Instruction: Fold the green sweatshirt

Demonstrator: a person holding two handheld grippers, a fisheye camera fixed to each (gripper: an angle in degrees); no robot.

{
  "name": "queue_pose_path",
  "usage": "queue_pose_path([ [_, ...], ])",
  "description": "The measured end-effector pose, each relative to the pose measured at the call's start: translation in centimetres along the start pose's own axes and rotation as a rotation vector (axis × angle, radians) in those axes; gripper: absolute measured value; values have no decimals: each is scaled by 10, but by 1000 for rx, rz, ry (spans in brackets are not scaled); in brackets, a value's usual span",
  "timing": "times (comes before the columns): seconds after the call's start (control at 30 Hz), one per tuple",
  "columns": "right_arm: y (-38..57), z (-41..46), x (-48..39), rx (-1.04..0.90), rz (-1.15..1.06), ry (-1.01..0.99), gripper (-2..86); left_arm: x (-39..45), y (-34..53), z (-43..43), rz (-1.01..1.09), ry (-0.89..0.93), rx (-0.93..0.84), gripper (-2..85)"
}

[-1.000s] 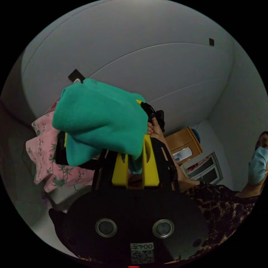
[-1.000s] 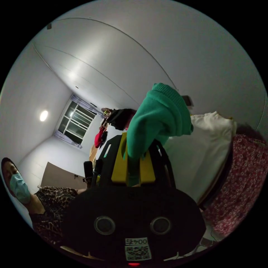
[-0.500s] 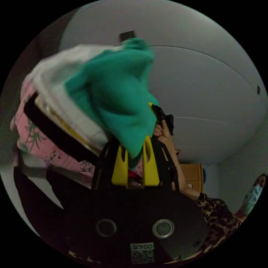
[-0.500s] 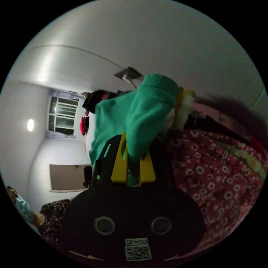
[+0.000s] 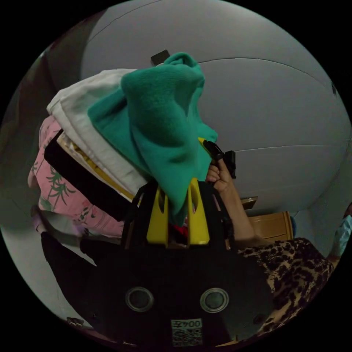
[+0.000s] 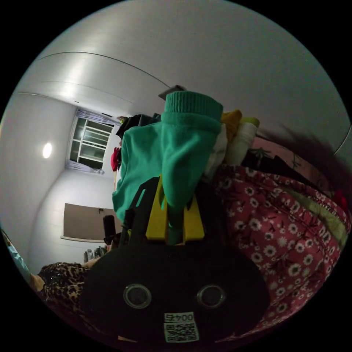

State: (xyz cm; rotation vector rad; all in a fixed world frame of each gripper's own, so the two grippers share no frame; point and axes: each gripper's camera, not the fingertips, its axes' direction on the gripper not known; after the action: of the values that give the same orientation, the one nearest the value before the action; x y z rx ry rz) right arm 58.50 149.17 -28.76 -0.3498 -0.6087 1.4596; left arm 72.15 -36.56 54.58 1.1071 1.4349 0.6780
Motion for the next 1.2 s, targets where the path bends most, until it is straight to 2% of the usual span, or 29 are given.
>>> queue_pose_path([
  [0.2, -2, 1, 9, -9, 4, 8, 67, 11, 7, -1, 4, -16, -54, 93],
  [0.33, 5, -31, -15, 42, -51, 169, 99, 34, 34, -48, 22, -30, -3, 74],
  [0.4, 18, -60, -29, 129, -78, 270, 110, 57, 52, -78, 106, -46, 69, 61],
  [0.5, 42, -95, -64, 250, -165, 340, 123, 113, 61, -107, 323, -179, 190, 46],
  [0.6, 48, -70, -95, 186, -281, 345, 122, 146, 30, -94, 437, -269, 194, 51],
  [0.67, 40, -32, -98, 88, -312, 417, 121, 140, -9, -70, 379, -408, 121, 50],
  [0.77, 29, -10, -84, 48, -294, 502, 114, 130, -36, -60, 277, -405, 63, 28],
  [0.9, 22, -32, -87, 57, -287, 455, 106, 168, -39, -86, 290, -394, 89, 12],
  [1.0, 25, -74, -99, 133, -295, 313, 82, 204, -31, -128, 319, -368, 186, 5],
  [1.07, 26, -98, -120, 173, -339, 159, 29, 211, -27, -173, 255, -307, 227, 2],
  [1.2, 23, -95, -169, 194, -348, 15, 0, 197, -15, -257, 118, -266, 287, 1],
])
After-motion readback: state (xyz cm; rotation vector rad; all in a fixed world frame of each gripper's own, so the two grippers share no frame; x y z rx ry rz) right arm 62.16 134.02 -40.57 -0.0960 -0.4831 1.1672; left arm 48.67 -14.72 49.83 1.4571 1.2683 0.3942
